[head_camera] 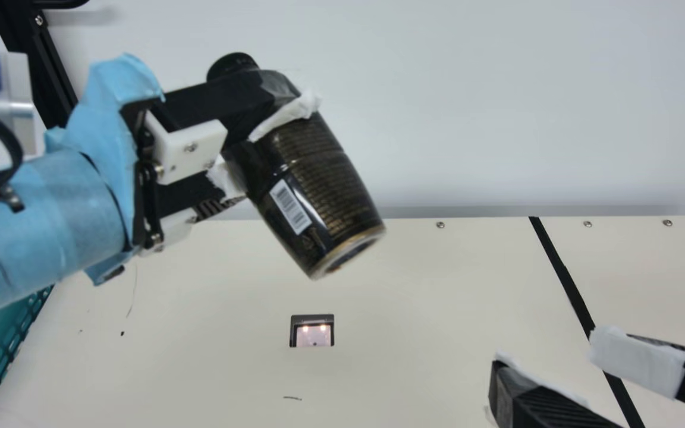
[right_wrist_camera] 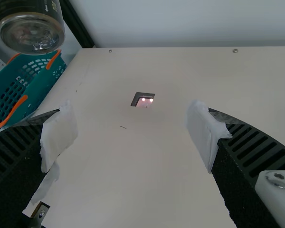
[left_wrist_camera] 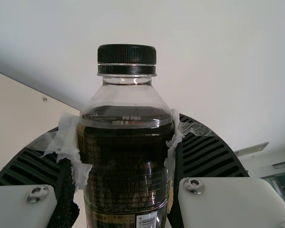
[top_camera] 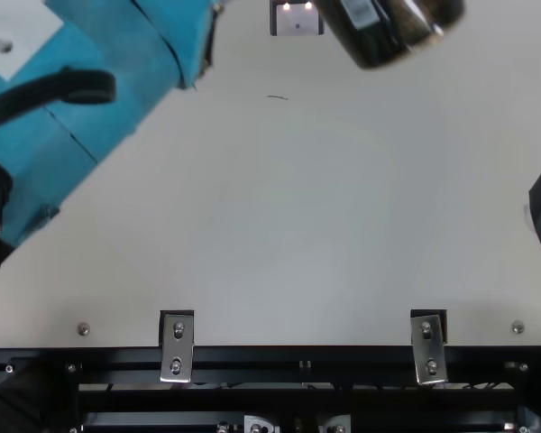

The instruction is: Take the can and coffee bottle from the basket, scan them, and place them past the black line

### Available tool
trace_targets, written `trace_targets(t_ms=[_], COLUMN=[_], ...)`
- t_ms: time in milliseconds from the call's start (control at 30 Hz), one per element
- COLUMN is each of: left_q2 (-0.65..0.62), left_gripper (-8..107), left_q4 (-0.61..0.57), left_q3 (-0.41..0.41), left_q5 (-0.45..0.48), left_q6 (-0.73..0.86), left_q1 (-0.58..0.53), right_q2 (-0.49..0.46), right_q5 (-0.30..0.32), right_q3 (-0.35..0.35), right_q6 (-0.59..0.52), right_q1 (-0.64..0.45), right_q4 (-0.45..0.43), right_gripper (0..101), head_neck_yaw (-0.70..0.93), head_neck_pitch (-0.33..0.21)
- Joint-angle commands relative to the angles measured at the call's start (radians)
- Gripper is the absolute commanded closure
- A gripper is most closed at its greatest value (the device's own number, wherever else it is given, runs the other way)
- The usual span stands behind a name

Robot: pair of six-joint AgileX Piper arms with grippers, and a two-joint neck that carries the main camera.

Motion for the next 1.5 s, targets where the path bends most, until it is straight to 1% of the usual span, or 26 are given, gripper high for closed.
trace_targets(t_ms=[0,433,833,967,1000,1100,1467], left_q2=[-0.006,-0.051,-0.077,-0.079,-0.080,-0.080,-0.078], left_gripper=[89,89,89,89,89,89,89], left_q4=[-0.053,-0.332,-0.636,-0.719,-0.664,-0.716,-0.719], left_q3=[-0.002,0.022,0.053,0.067,0.062,0.066,0.061], left_q5=[0.000,0.022,0.072,0.086,0.079,0.084,0.082], left_q6=[0.011,0.106,0.239,0.293,0.267,0.293,0.295], left_q1=[-0.014,-0.057,-0.043,-0.028,-0.032,-0.028,-0.035], right_q2=[0.000,0.000,0.000,0.000,0.000,0.000,0.000], right_q5=[0.000,0.000,0.000,0.000,0.000,0.000,0.000], right_q3=[0.000,0.000,0.000,0.000,0.000,0.000,0.000], right_q6=[0.000,0.000,0.000,0.000,0.000,0.000,0.000], right_q1=[0.000,0.000,0.000,0.000,0.000,0.000,0.000], right_q4=[0.000,0.000,0.000,0.000,0.000,0.000,0.000], right_gripper=[0,0,0,0,0,0,0], head_neck_yaw=[-0.007,-0.007,-0.007,-0.007,-0.007,-0.007,-0.007], head_neck_pitch=[-0.032,-0.032,-0.032,-0.032,-0.032,-0.032,-0.032])
